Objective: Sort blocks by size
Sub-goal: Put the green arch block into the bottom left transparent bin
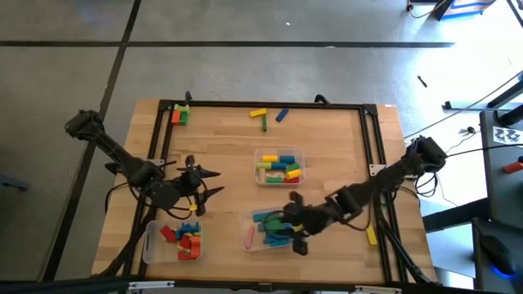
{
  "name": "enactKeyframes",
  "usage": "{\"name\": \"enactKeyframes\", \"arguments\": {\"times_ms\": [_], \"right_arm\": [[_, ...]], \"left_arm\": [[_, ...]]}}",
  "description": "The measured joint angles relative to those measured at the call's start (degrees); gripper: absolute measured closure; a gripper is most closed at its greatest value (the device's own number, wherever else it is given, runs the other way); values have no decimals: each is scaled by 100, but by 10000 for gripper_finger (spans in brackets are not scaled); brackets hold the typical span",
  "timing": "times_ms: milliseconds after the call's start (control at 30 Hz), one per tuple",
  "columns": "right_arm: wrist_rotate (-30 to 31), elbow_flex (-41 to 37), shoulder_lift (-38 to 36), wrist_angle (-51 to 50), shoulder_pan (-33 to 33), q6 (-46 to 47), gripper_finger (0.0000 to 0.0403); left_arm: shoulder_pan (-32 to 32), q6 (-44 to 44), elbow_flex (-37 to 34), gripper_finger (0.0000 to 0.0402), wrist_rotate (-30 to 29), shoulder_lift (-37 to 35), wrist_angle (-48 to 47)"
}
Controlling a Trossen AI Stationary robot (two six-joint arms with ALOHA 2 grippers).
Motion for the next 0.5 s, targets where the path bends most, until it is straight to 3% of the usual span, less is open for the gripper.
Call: {"name": "enactKeyframes", "arguments": {"times_ms": [333, 500], "right_arm": [[-182, 36, 1133, 3114, -544, -1861, 270], [-352, 602, 1831, 3720, -723, -2305, 270]], "left_arm": [[-368, 103, 2, 192, -474, -312, -1], [-420, 119, 2, 192, -502, -322, -4]]}}
